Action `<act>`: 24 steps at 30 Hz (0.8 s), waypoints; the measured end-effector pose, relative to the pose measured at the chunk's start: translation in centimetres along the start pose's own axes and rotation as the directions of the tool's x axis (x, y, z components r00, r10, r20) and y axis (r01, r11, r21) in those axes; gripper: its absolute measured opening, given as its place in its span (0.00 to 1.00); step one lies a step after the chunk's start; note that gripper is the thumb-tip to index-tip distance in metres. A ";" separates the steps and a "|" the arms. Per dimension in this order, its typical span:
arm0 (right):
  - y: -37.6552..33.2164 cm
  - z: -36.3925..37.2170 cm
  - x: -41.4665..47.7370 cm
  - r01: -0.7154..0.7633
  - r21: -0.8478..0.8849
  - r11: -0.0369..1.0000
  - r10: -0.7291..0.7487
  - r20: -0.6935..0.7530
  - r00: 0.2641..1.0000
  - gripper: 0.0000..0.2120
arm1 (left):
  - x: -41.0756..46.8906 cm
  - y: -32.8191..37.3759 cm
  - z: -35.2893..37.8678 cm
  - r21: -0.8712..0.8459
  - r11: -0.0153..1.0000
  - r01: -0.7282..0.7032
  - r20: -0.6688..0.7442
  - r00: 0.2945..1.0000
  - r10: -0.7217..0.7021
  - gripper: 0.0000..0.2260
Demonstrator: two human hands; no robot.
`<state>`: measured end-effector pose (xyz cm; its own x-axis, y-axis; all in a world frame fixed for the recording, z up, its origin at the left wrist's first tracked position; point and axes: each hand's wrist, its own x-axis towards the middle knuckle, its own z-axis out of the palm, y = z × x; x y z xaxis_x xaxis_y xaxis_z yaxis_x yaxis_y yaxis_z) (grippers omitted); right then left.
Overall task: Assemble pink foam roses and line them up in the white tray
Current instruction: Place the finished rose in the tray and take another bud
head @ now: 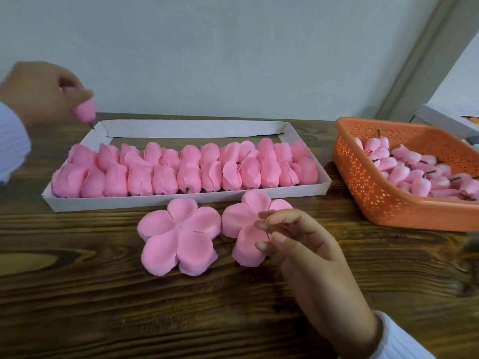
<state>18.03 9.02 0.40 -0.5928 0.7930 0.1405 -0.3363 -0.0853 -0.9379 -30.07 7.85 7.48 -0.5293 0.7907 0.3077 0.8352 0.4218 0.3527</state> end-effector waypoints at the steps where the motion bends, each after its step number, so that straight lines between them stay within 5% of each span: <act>1: 0.0 0.0 0.0 0.003 -0.009 1.000 -0.003 0.011 1.000 0.09 | 0.2 0.0 0.4 0.081 0.995 -0.052 0.008 0.999 0.052 0.08; 4: -0.1 0.0 0.0 0.007 -0.041 0.999 -0.005 0.050 0.999 0.07 | 0.4 0.7 1.9 0.228 0.957 -0.177 0.016 0.984 0.178 0.10; 10: -0.1 -0.2 -0.1 -0.018 -0.063 0.998 0.022 0.071 0.997 0.09 | 0.9 0.1 4.3 0.258 0.954 -0.153 0.073 0.988 0.139 0.04; 14: -0.1 -0.1 -0.1 -0.018 -0.046 0.999 0.022 0.074 0.997 0.09 | 0.7 -0.3 5.7 0.306 0.942 -0.139 0.041 0.990 0.133 0.16; 19: -0.3 0.0 -0.2 -0.013 -0.058 0.998 0.018 0.073 0.997 0.08 | 0.2 -0.7 6.7 0.299 0.945 -0.134 0.132 0.986 0.099 0.08; 24: -0.2 0.0 -0.1 -0.022 -0.066 0.998 0.026 0.061 0.998 0.06 | 0.6 -1.1 7.0 0.329 0.943 -0.060 0.159 0.987 0.008 0.11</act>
<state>18.16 8.98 0.61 -0.6452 0.7519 0.1354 -0.2745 -0.0628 -0.9595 -30.24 10.96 1.12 -0.4924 0.8545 0.1657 0.8682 0.4957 0.0234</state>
